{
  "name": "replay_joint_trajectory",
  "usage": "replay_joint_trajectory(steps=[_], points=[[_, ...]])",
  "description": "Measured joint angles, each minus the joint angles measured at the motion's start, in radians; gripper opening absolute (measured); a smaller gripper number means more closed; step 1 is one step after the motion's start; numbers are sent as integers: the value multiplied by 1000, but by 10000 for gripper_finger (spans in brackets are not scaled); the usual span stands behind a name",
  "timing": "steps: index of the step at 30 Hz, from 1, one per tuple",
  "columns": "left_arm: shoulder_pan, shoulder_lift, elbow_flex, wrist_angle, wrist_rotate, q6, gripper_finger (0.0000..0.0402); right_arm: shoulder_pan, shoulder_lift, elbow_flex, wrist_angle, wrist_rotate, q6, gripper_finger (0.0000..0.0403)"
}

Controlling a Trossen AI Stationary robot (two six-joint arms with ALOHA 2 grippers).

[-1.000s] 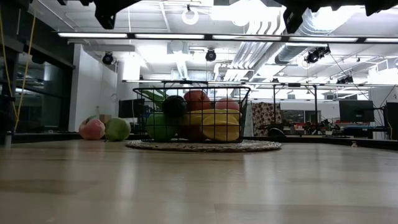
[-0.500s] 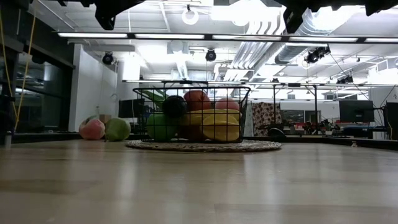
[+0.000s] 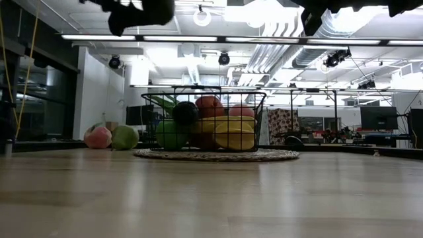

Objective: Build produce basket
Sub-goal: Put the lime into the black wire basket

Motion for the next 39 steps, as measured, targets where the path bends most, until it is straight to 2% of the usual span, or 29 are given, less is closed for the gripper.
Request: replay_joint_trajectory(steps=[4, 8, 13, 19, 26, 39], points=[[124, 133, 211, -262, 3, -55, 253, 0, 0, 0, 0, 0, 0, 0], [270, 294, 406, -515, 54, -89, 253, 0, 0, 0, 0, 0, 0, 0], [390, 480, 537, -648, 120, -114, 253, 0, 0, 0, -1, 0, 0, 0], [457, 633, 561, -670, 134, -254, 254, 0, 0, 0, -7, 0, 0, 0], [481, 761, 561, -677, 139, -281, 255, 0, 0, 0, -7, 1, -1, 0], [481, 791, 561, -651, 152, -271, 255, 0, 0, 0, -7, 1, -3, 0]])
